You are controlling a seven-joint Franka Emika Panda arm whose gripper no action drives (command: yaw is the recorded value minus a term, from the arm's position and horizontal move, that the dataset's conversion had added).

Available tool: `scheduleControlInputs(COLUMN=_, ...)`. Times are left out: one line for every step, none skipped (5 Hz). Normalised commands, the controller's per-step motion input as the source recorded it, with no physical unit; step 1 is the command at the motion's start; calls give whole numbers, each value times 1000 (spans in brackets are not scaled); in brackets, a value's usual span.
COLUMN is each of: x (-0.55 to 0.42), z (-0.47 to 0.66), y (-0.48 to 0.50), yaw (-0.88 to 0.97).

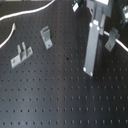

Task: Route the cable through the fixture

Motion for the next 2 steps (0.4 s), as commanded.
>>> scheduleControlInputs(x=-531, z=-158, y=-125, yaw=0)
scheduleControlInputs(x=2, z=0, y=-6, yaw=77)
